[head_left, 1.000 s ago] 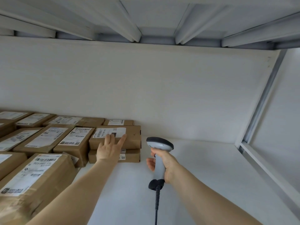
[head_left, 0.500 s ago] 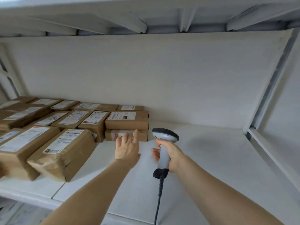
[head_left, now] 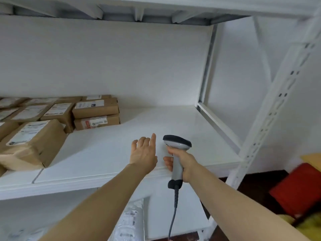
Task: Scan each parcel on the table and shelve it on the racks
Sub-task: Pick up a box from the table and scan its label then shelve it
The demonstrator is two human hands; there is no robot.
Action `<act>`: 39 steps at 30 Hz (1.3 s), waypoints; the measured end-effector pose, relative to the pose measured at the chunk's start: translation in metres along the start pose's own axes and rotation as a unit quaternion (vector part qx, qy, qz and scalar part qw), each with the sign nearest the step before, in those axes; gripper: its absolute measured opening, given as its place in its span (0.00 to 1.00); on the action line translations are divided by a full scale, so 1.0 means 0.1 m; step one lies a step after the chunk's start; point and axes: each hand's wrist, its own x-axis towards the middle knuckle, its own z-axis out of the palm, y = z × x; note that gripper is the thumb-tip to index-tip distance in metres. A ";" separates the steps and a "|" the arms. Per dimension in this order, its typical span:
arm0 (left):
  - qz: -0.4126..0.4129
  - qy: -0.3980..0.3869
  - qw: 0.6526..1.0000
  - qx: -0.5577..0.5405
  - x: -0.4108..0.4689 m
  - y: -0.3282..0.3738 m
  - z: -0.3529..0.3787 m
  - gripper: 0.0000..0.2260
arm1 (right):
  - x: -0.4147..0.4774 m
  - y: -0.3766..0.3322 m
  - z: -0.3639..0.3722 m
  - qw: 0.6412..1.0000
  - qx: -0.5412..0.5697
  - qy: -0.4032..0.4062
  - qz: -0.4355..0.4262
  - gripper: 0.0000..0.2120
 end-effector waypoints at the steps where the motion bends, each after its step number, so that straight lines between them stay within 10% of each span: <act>1: 0.019 -0.005 1.000 -0.004 -0.08 0.16 0.01 0.36 | -0.11 0.06 -0.15 1.000 0.004 0.013 0.002 0.10; 17: 0.299 -0.032 0.953 -0.036 -1.02 4.26 -0.08 0.33 | -2.16 0.43 -4.16 0.959 0.187 0.207 -0.050 0.15; 39: 0.490 -0.127 0.859 -0.080 -1.40 9.18 0.33 0.35 | -3.42 0.49 -8.66 0.762 0.416 0.488 -0.096 0.11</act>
